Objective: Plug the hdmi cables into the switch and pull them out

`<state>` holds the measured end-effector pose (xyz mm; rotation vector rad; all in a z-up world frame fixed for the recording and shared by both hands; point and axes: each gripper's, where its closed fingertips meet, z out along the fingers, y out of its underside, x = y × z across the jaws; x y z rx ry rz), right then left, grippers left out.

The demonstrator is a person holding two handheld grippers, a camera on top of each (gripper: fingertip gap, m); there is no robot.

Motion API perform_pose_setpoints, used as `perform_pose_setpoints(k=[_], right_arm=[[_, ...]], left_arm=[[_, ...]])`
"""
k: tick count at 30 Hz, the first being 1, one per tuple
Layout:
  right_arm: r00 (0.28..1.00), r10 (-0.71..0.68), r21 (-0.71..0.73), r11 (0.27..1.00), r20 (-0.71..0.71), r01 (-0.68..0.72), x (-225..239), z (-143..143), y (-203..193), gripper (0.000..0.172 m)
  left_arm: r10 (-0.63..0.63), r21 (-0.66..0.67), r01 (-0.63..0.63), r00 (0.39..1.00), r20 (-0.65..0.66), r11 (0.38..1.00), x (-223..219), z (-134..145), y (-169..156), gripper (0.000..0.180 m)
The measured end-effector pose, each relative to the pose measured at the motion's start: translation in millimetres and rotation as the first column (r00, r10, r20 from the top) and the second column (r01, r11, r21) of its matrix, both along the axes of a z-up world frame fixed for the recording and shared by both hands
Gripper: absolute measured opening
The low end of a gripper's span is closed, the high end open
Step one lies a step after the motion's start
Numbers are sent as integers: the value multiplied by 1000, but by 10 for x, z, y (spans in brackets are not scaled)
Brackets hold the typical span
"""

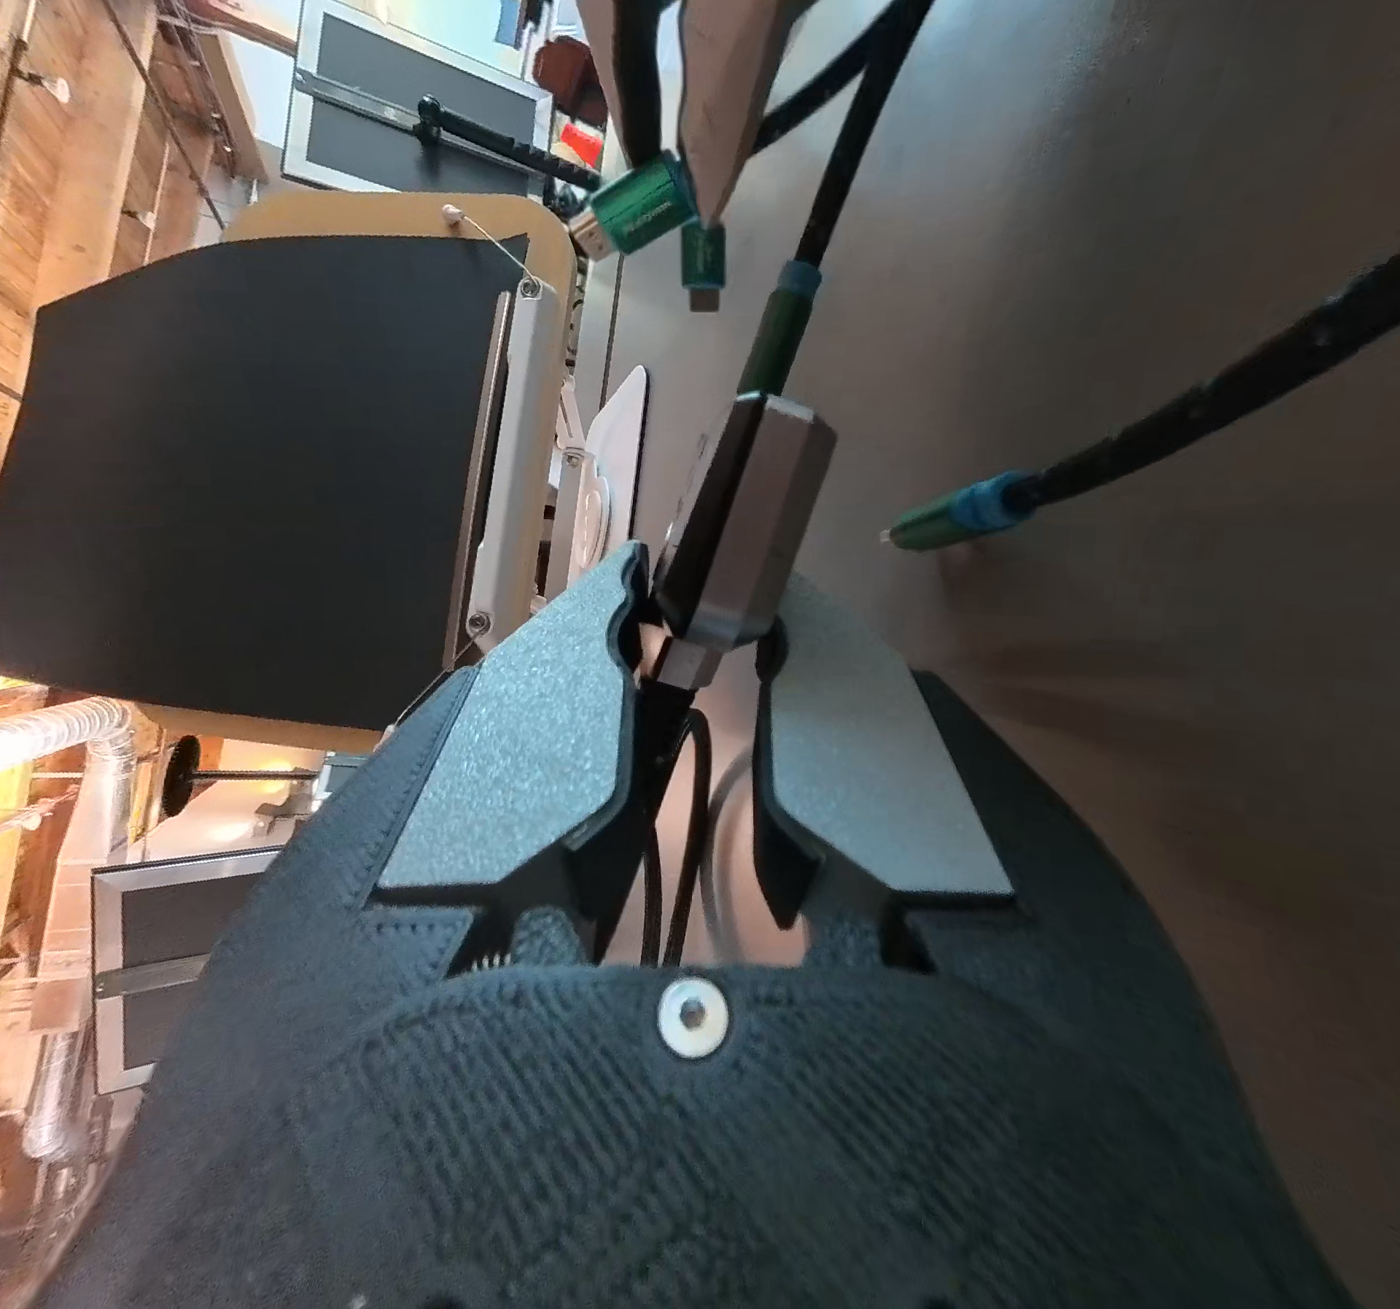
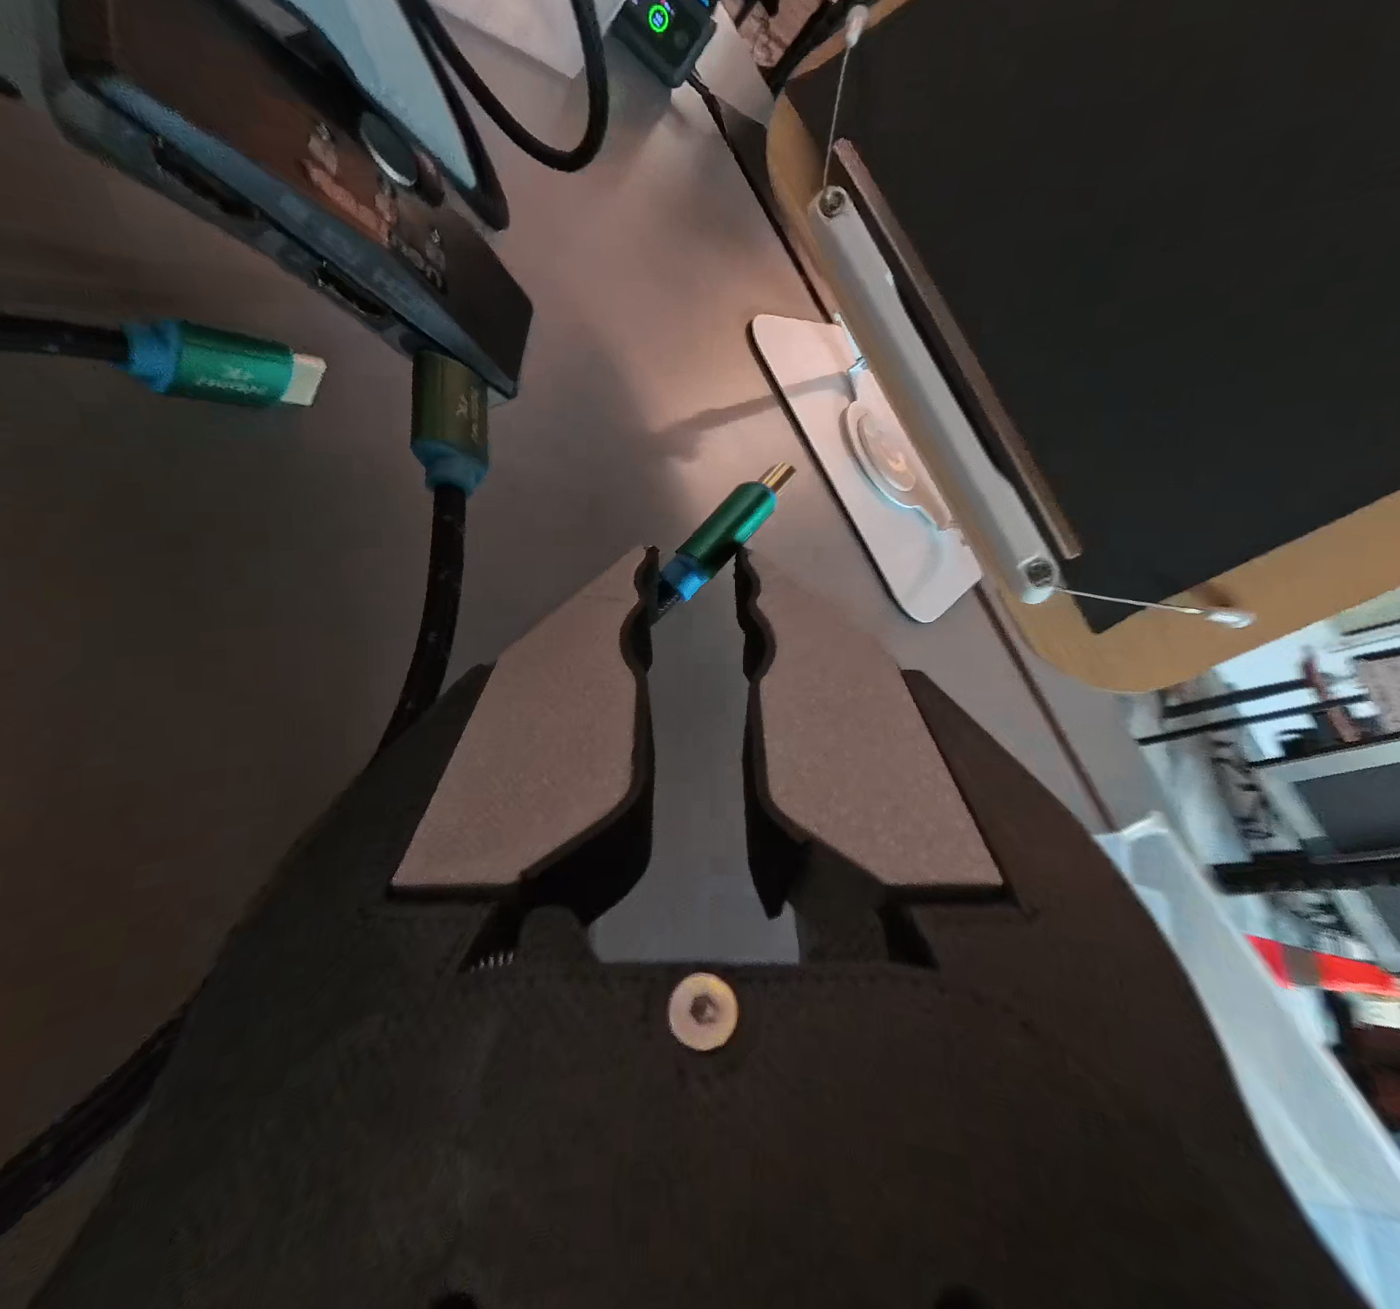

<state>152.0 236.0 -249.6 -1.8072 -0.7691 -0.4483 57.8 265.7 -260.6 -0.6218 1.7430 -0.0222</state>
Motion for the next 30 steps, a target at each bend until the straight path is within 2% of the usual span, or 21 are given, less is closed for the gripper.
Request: perform_pose_setpoints(k=[4,6,16,24,30], right_arm=[[981,26,-65,997,-190,-38,-40,-43,-8,15],[971,21,-115,992,-238,-50,-47,-115,-10,14],[963,-66,-211,977,-262,10,56,-299,18,7],[965,-76,-205,979,-250,24,67,-296,20,12],[944,-83,-208,978,-318,16,76,-263,28,21]], left_arm=[[6,25,-5,1000,-14,1000,7,-28,2,25],[7,30,-6,1000,-17,1000,8,-34,2,25],[11,43,-10,1000,-19,999,8,-29,6,25],[13,49,-12,1000,-14,999,5,-16,7,25],[13,59,-12,1000,-25,998,14,-45,2,25]])
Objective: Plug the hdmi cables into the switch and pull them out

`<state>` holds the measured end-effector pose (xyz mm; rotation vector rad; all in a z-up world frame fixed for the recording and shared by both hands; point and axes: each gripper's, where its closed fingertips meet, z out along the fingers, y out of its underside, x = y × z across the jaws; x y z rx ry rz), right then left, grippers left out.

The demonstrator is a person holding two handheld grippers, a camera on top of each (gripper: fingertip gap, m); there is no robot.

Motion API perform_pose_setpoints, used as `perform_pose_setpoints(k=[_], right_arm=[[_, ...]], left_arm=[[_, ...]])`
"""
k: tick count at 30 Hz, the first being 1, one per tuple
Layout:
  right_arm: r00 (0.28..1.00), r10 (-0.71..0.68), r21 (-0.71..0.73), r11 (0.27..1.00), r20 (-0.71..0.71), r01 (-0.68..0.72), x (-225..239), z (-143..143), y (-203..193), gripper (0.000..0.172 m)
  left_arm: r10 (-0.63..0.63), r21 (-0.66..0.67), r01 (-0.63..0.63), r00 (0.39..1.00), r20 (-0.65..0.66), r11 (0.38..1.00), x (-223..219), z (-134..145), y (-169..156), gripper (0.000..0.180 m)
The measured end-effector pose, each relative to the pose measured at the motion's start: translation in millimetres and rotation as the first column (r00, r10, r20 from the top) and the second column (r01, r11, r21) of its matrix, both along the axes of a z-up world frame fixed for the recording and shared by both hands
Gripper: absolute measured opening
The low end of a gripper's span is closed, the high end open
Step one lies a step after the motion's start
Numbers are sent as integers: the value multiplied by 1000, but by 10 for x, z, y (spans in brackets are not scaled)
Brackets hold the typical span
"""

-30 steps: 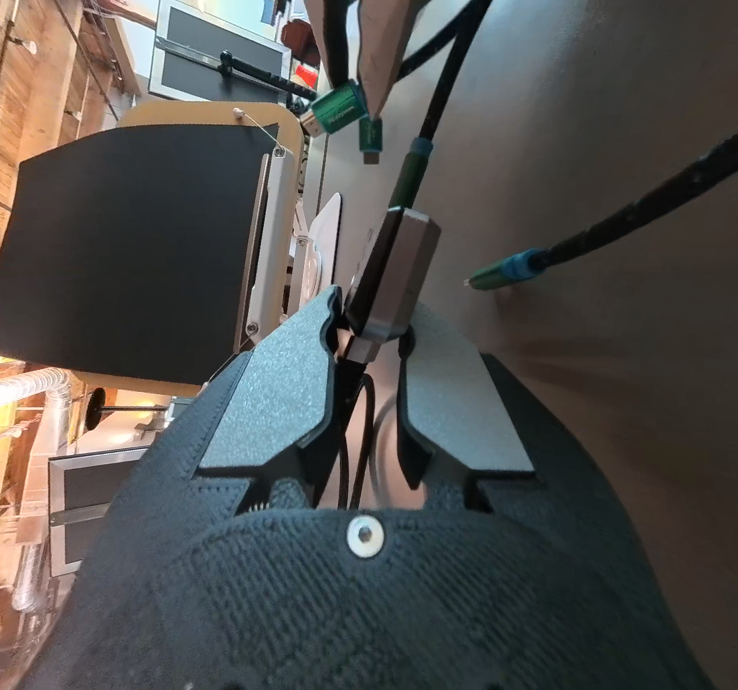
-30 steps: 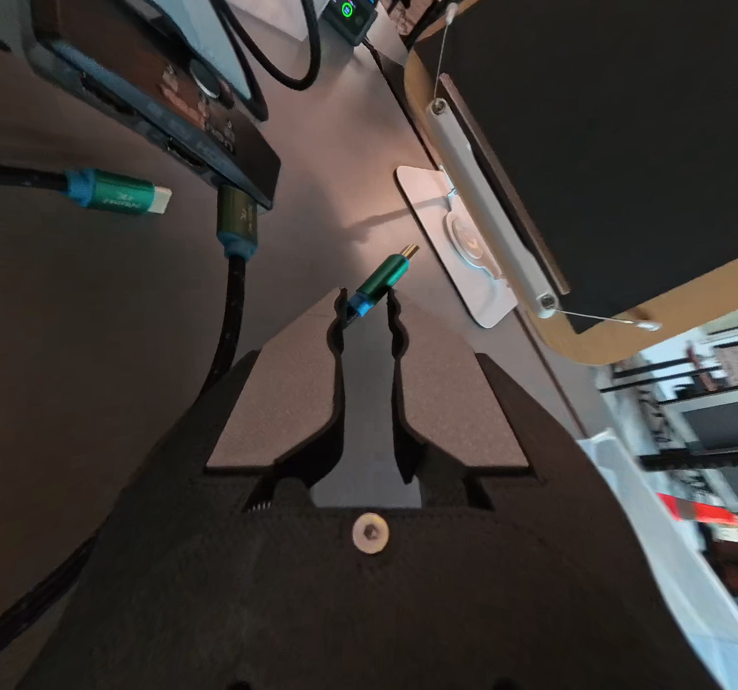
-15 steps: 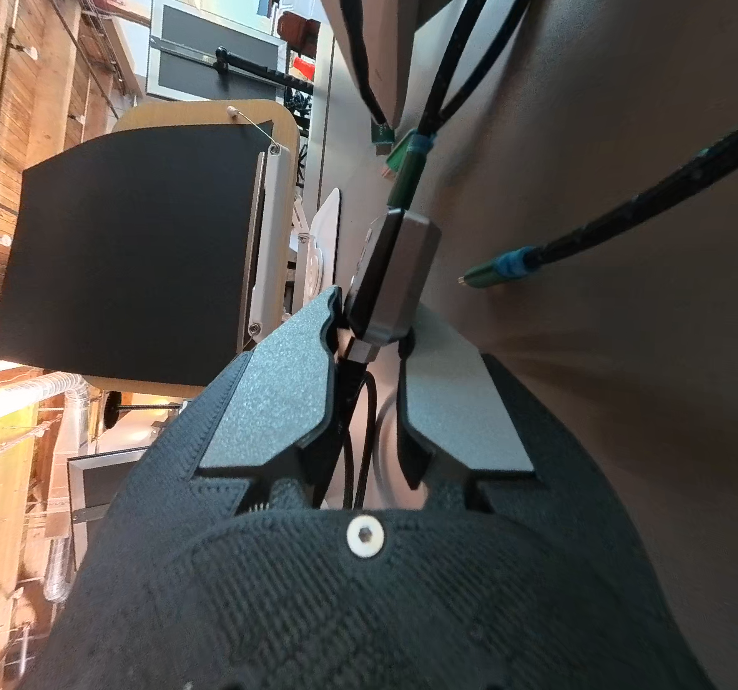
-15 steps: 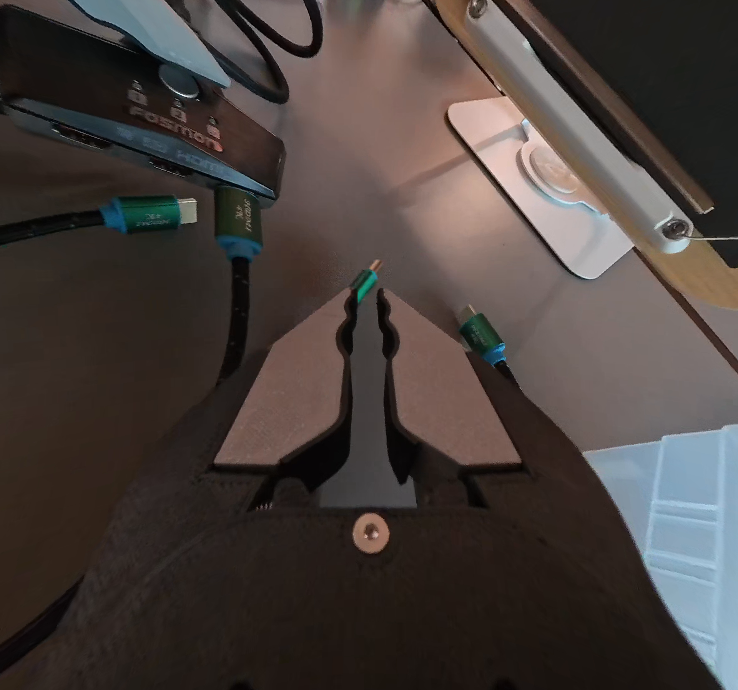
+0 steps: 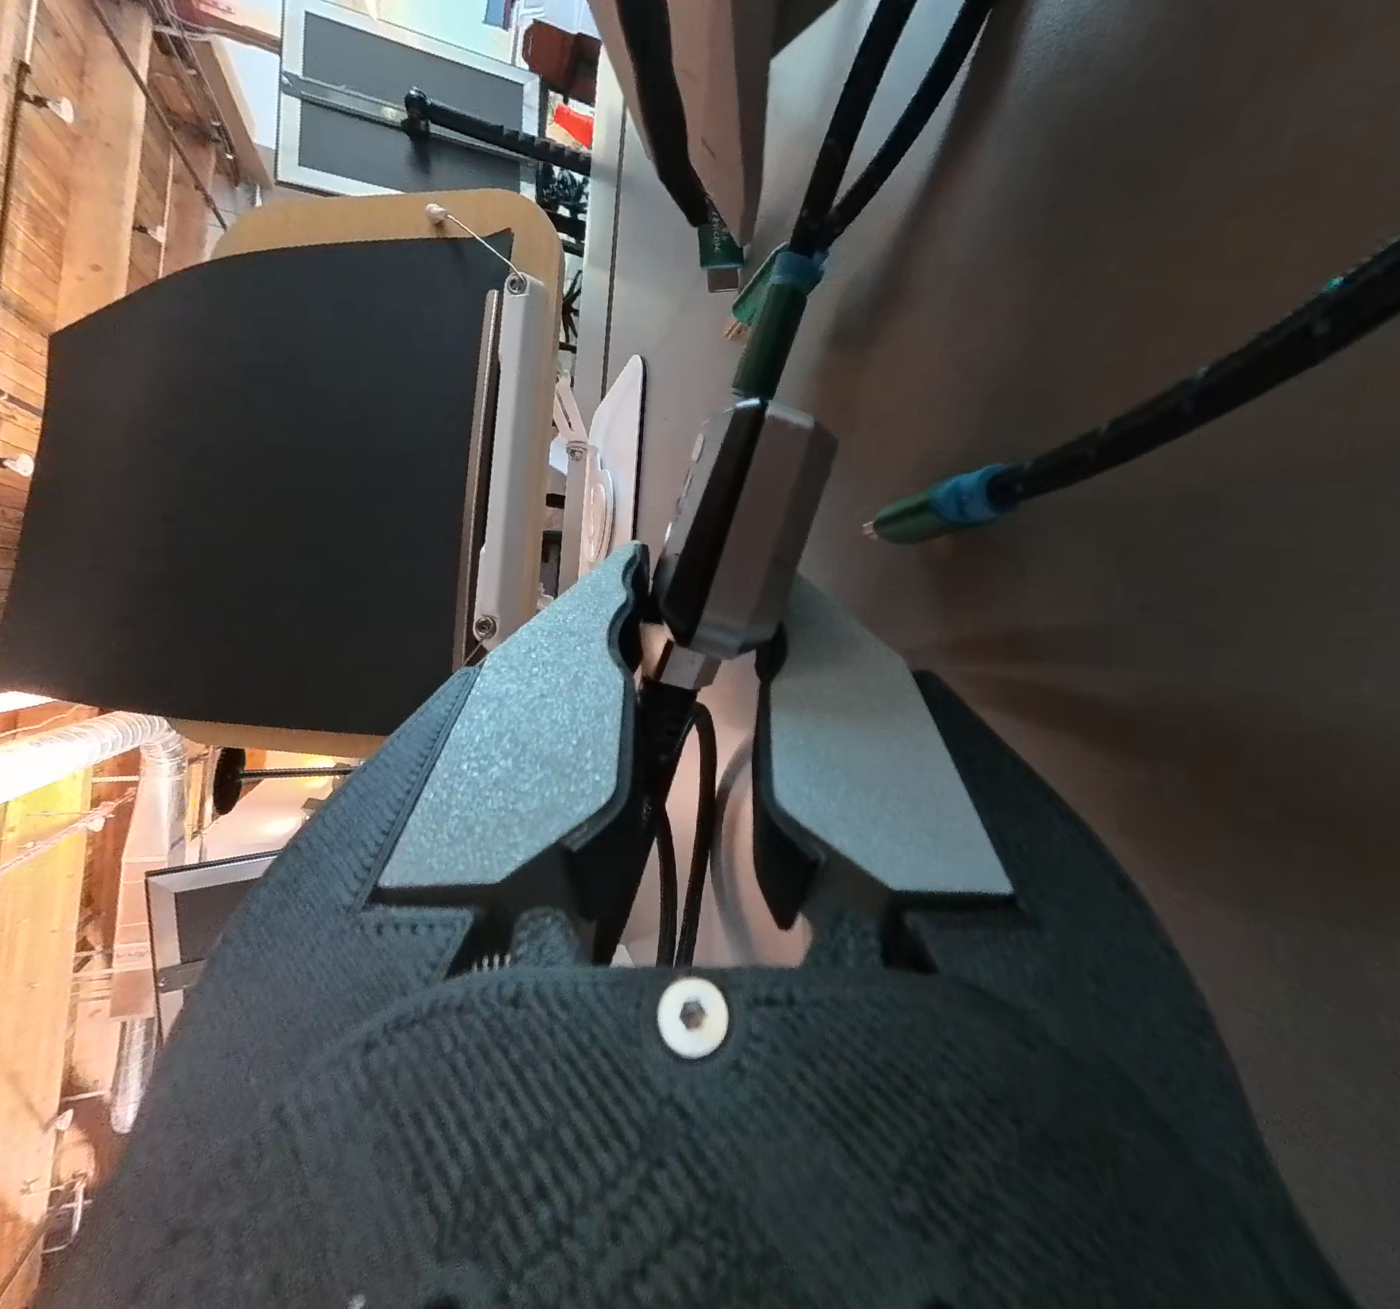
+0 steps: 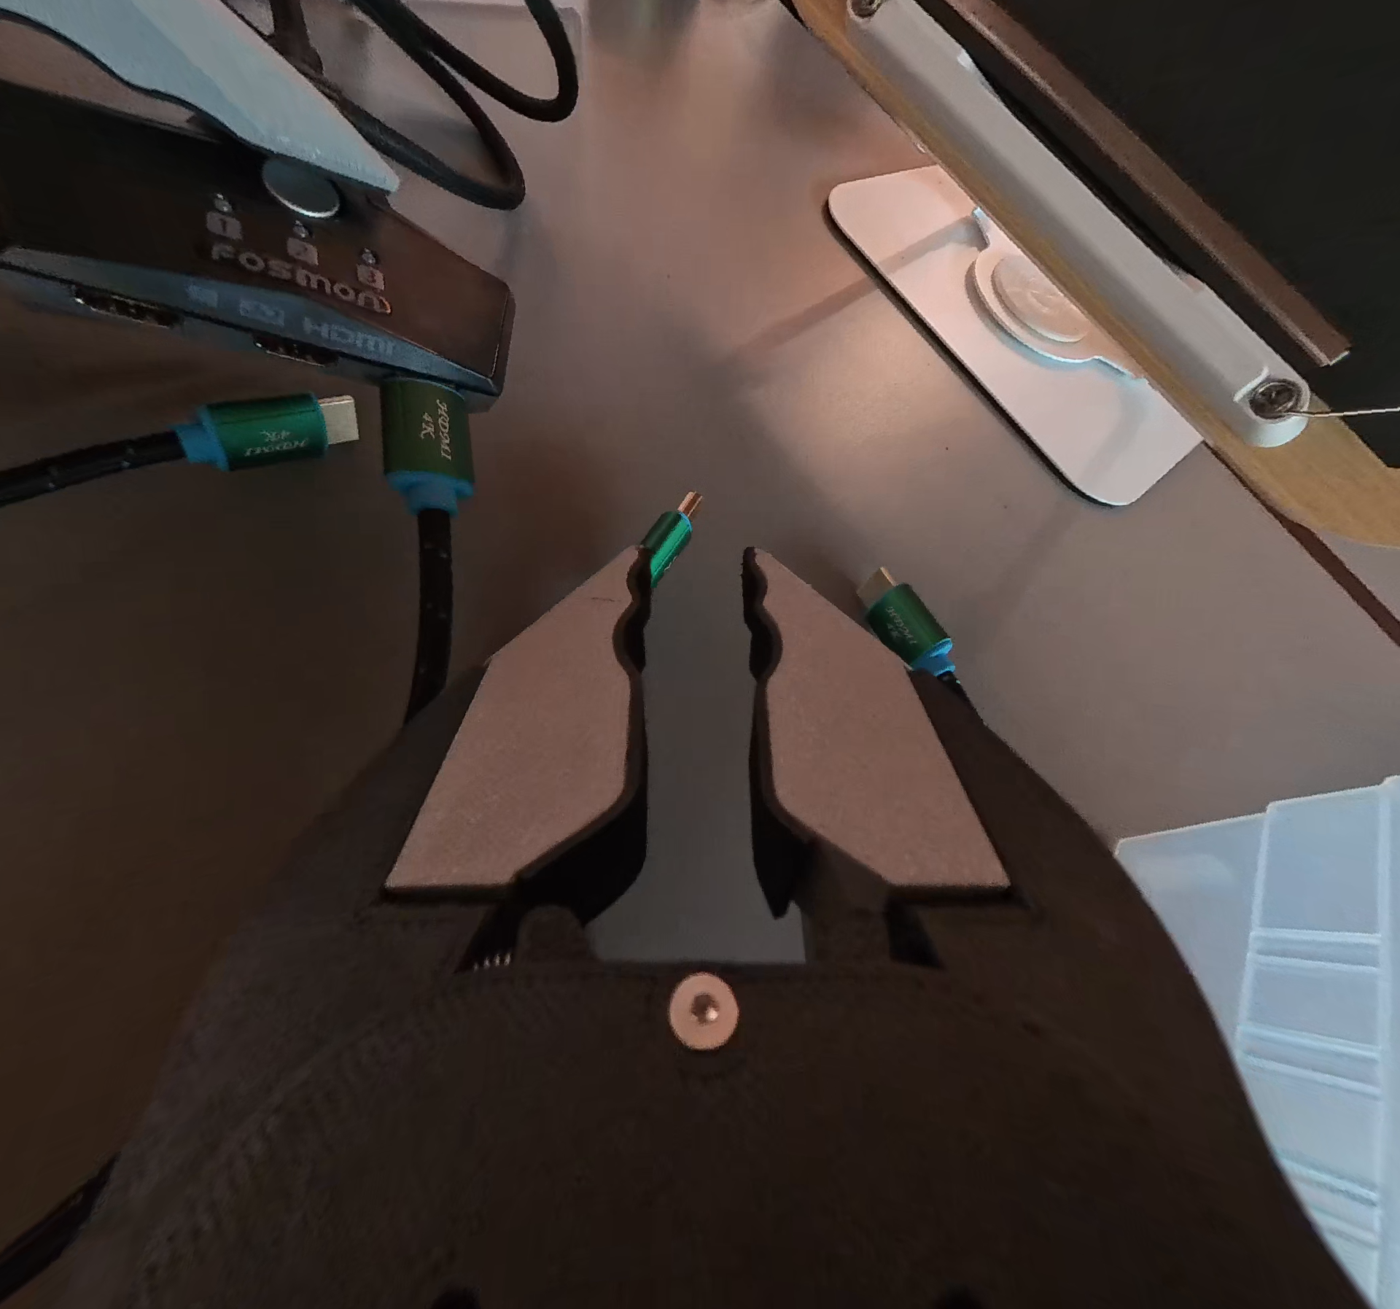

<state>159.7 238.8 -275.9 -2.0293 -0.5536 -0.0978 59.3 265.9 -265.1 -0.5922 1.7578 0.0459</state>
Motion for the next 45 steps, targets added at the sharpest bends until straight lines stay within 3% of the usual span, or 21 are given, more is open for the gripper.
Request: perform_pose_setpoints(k=[11,19,25,29,34,36,40,42,45], right_arm=[[993,-13,8,1000,-114,14,17,72,10,34],[964,-53,-9,999,-260,52,93,115,18,28],[897,-70,-91,995,-437,33,41,80,-2,35],[877,-89,-149,989,-472,20,-17,34,-20,40],[796,-112,-108,992,-594,59,50,255,-46,32],[756,-120,-120,991,-644,55,38,344,-119,39],[817,-266,-155,964,-512,217,322,359,-227,45],[834,-292,-214,953,-468,213,314,285,-255,47],[847,-318,-280,937,-426,211,262,145,-254,31]], left_arm=[[0,12,0,1000,-1,1000,6,-10,1,25],[5,28,-4,1000,-8,1000,9,-24,3,25],[7,37,-6,1000,-12,999,14,-33,2,24],[8,43,-8,1000,-13,999,17,-32,-1,24],[11,55,-10,1000,-18,998,25,-50,-3,24],[6,64,-5,1000,-25,998,33,-70,-17,24],[-7,69,11,999,-47,998,45,-117,-50,24],[-12,57,14,999,-38,998,45,-99,-58,24],[-10,35,11,1000,-26,999,33,-79,-47,25]])
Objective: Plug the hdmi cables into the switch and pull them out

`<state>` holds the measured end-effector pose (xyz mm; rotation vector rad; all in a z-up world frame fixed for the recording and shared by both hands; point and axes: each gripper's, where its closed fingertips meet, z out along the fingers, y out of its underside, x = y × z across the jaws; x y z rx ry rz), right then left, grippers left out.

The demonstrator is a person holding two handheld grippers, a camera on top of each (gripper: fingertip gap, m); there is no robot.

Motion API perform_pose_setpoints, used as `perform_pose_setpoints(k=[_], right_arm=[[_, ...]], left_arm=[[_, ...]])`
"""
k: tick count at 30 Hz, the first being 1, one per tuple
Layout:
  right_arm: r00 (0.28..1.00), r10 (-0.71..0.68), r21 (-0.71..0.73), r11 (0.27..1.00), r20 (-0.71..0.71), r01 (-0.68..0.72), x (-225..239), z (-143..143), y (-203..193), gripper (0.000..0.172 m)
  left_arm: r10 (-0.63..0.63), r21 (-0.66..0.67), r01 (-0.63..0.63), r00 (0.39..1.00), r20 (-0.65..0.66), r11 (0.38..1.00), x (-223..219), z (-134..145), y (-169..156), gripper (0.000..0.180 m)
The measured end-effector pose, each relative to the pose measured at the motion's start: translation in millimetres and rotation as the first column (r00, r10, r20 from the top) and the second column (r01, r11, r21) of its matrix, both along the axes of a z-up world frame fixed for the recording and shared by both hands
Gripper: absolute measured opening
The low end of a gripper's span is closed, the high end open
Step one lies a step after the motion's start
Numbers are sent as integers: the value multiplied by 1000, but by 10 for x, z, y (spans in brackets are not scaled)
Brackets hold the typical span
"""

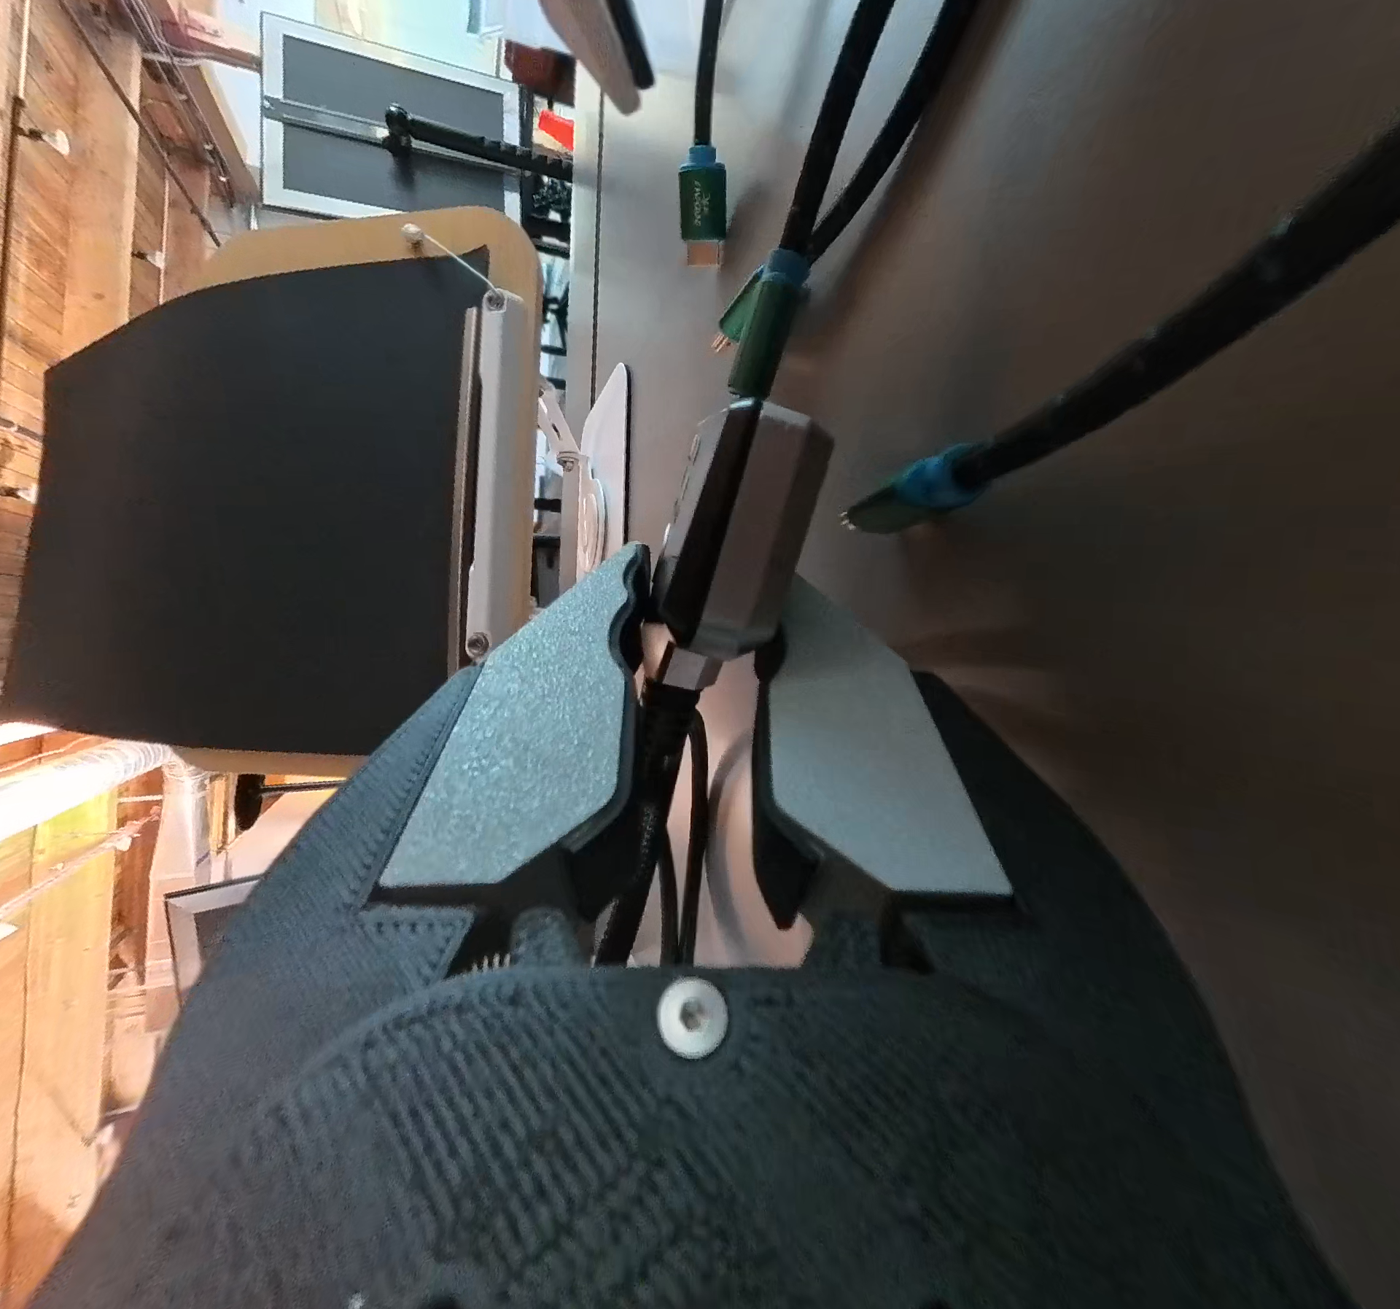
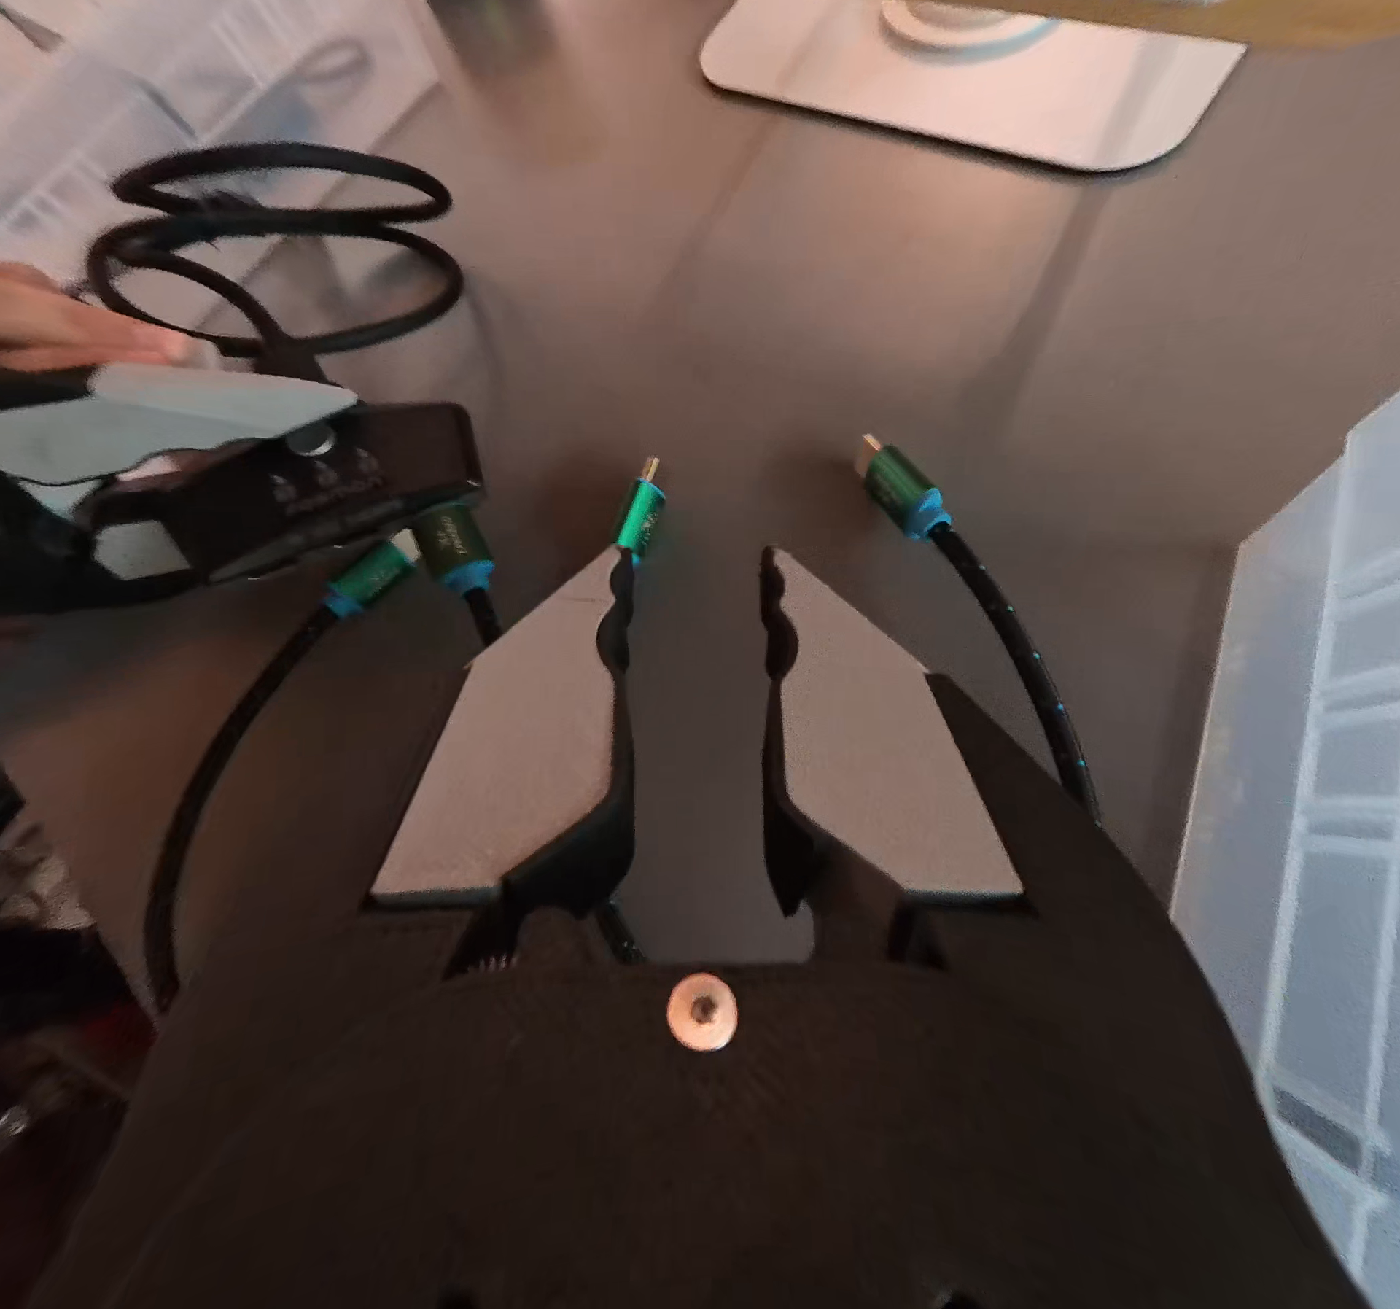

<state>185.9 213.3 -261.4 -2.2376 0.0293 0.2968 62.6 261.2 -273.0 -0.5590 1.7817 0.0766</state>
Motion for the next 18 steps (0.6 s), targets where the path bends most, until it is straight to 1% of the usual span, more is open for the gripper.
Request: perform_pose_setpoints(k=[3,5,7,9,11,13,16,18], right_arm=[[995,-73,-19,997,72,74,107,-77,33,38],[966,-150,-3,988,212,154,331,-64,63,38],[930,-174,-15,982,325,189,483,-56,97,39],[896,-166,-43,979,412,201,589,-72,148,40],[873,-101,-86,983,478,161,612,-136,220,40],[844,-67,-138,977,532,164,682,-238,258,40],[823,-30,-186,969,568,164,740,-348,289,46],[832,17,-207,971,555,119,699,-407,312,41]], left_arm=[[-1,1,1,1000,-7,1000,6,-23,-9,25],[-7,7,7,1000,-19,1000,17,-51,-25,24],[-12,6,12,1000,-23,1000,22,-59,-34,24],[-15,-6,15,1000,-14,1000,19,-41,-32,24],[-13,-18,13,1000,-2,1000,12,-17,-22,25],[-8,-20,8,1000,2,1000,6,-11,-5,25],[-7,-18,7,1000,-6,1000,9,-30,3,25],[-9,-17,9,1000,-9,1000,11,-36,0,25]])
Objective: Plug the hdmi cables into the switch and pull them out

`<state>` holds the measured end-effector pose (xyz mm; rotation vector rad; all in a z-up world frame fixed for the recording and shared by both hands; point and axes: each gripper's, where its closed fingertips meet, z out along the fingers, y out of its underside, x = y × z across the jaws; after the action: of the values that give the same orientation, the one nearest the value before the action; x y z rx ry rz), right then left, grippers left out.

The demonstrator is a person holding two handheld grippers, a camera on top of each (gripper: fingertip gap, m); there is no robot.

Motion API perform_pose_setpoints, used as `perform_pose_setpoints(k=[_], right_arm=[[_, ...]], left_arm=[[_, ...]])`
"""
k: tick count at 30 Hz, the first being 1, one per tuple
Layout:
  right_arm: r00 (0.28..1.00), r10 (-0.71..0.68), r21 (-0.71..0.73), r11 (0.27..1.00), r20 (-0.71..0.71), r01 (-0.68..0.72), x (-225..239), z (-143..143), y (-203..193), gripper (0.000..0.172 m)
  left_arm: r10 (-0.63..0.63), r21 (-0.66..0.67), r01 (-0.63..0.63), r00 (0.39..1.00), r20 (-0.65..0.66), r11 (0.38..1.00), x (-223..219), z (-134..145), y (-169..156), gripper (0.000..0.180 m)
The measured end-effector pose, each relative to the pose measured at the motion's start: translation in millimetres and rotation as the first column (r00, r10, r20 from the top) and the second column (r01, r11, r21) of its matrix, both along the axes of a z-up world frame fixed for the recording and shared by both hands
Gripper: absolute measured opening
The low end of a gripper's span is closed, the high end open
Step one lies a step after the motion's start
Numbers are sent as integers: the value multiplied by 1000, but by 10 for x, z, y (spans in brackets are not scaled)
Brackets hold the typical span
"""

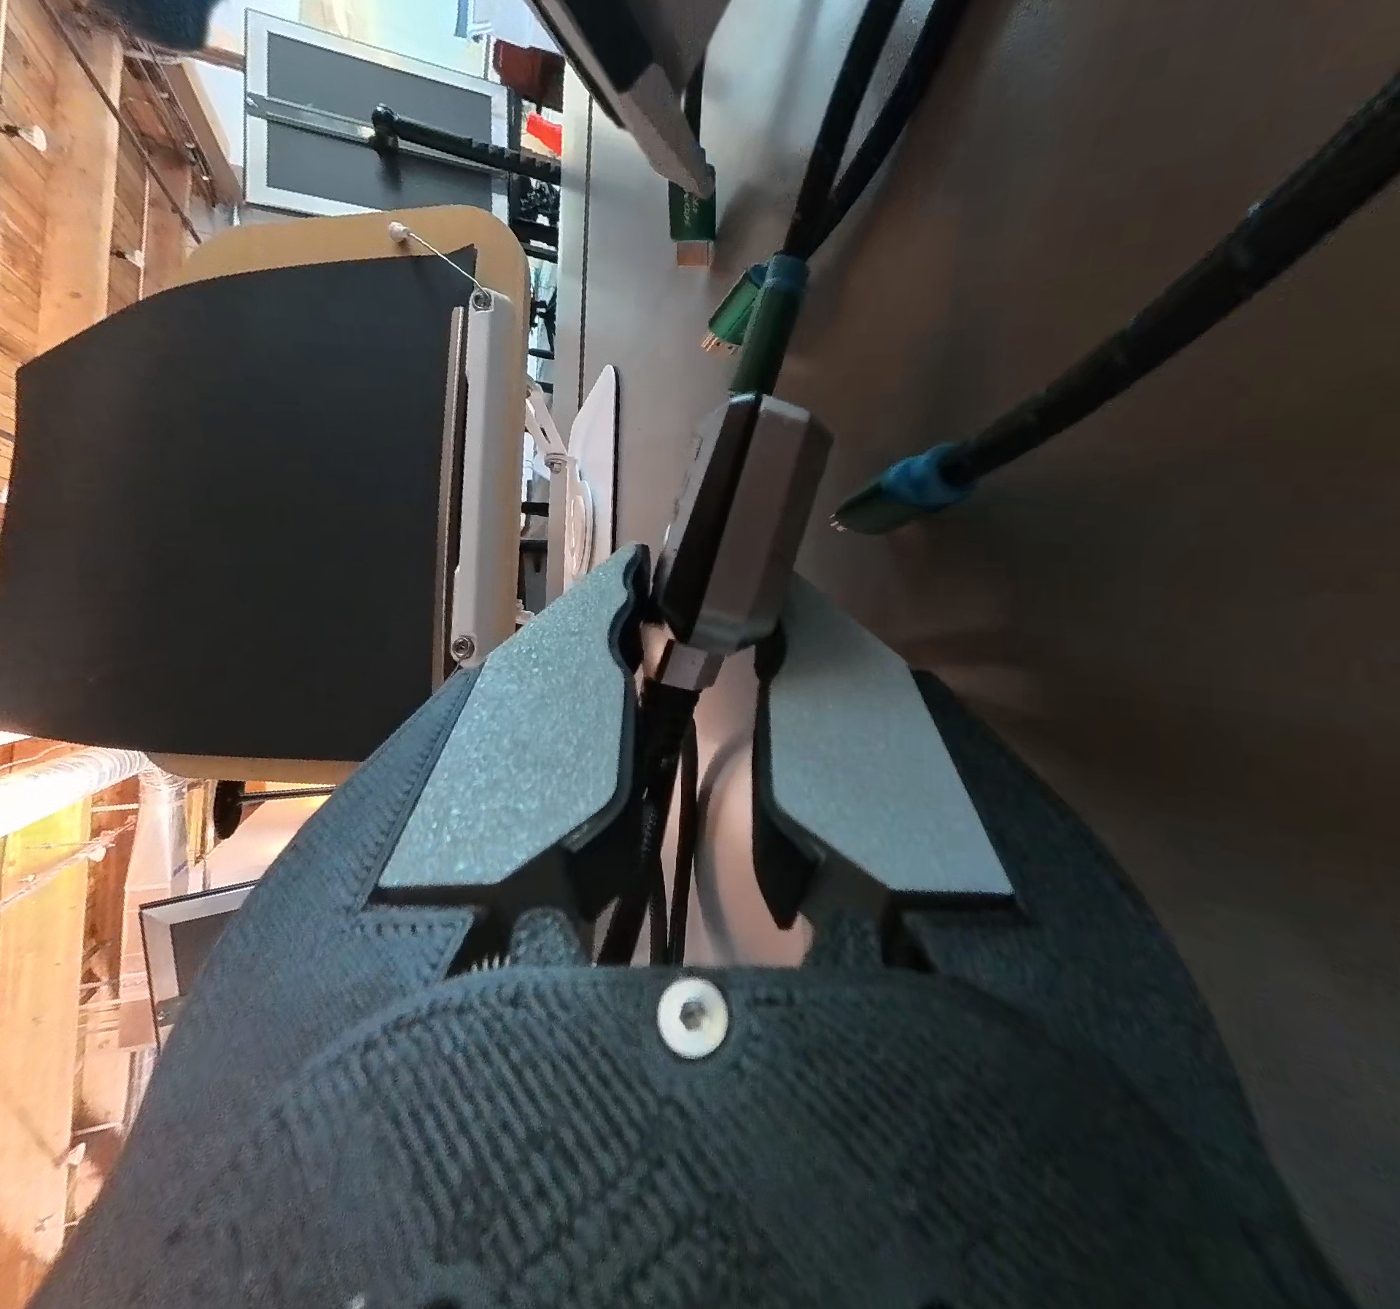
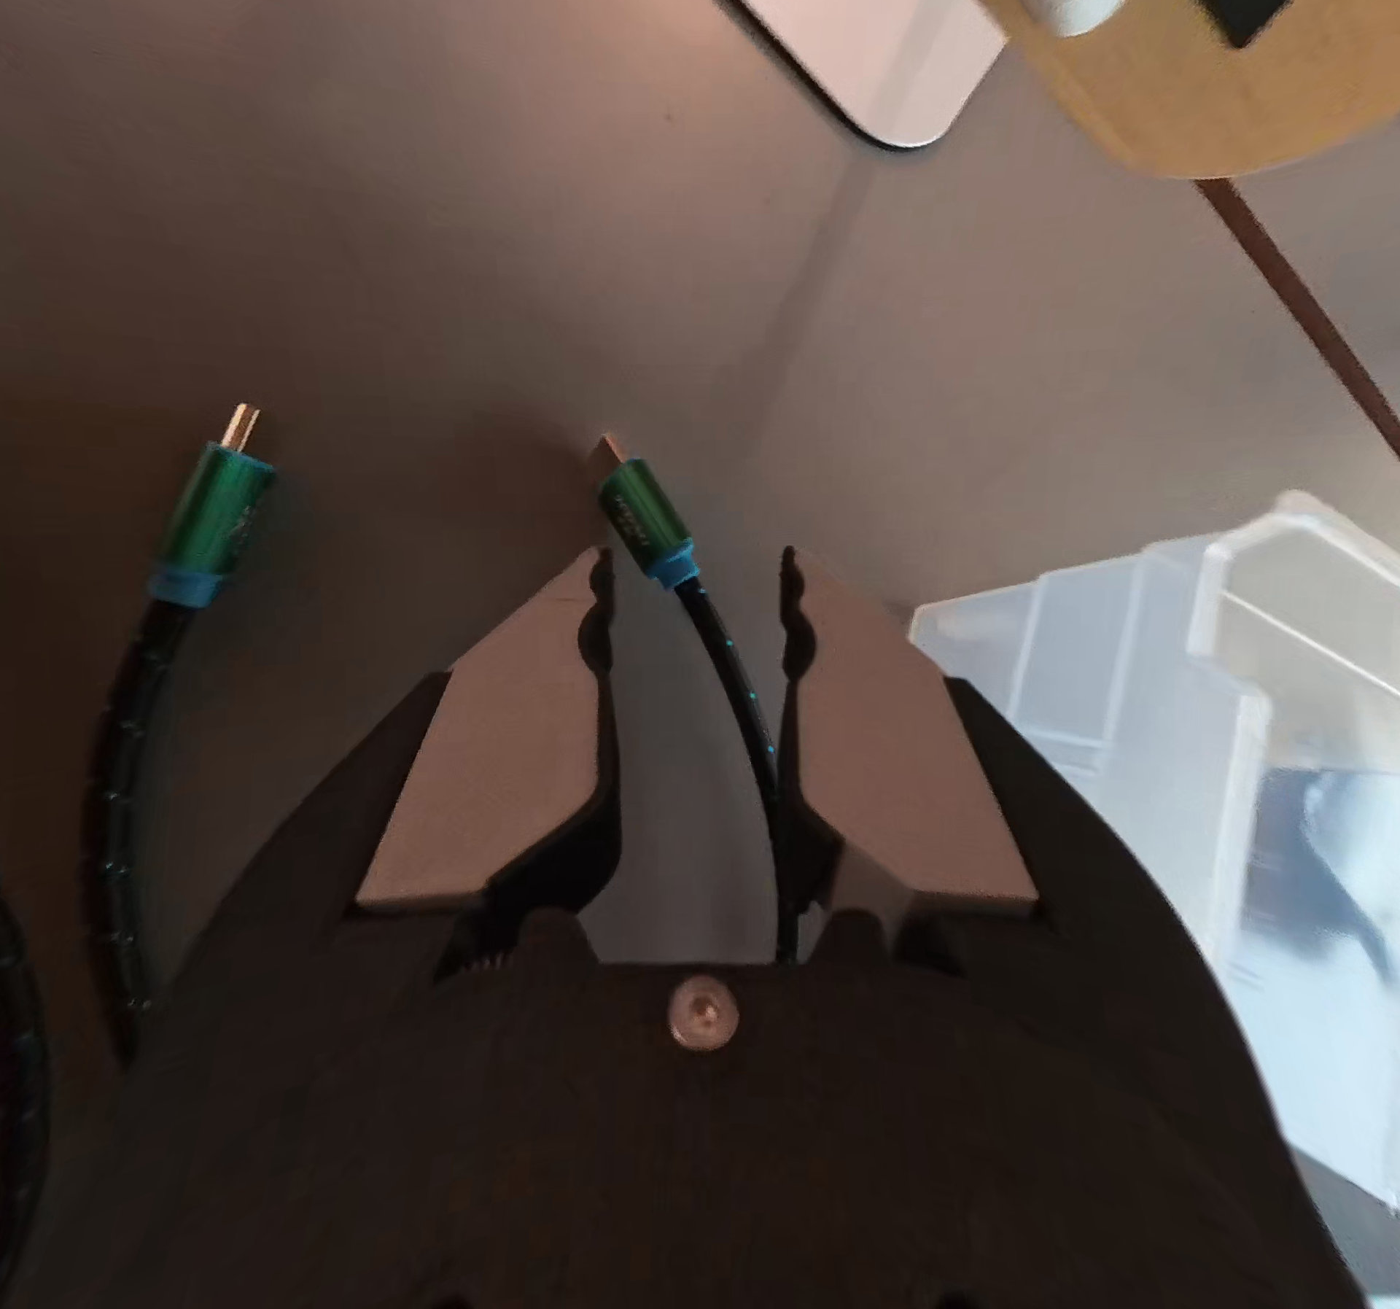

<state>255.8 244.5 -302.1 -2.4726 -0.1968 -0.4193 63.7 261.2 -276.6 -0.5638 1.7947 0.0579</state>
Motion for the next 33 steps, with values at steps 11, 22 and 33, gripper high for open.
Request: perform_pose_setpoints(k=[11,22,33], right_arm=[[962,268,43,963,-45,-266,-527,137,-149,11],[925,309,490,855,-222,-168,-729,1572,-637,9],[449,579,500,815,-681,-293,-1606,1543,-954,12]], left_arm=[[49,127,-56,997,51,990,14,115,104,24],[91,267,-115,991,101,957,48,197,175,22],[91,292,-116,991,101,949,61,182,173,22]])
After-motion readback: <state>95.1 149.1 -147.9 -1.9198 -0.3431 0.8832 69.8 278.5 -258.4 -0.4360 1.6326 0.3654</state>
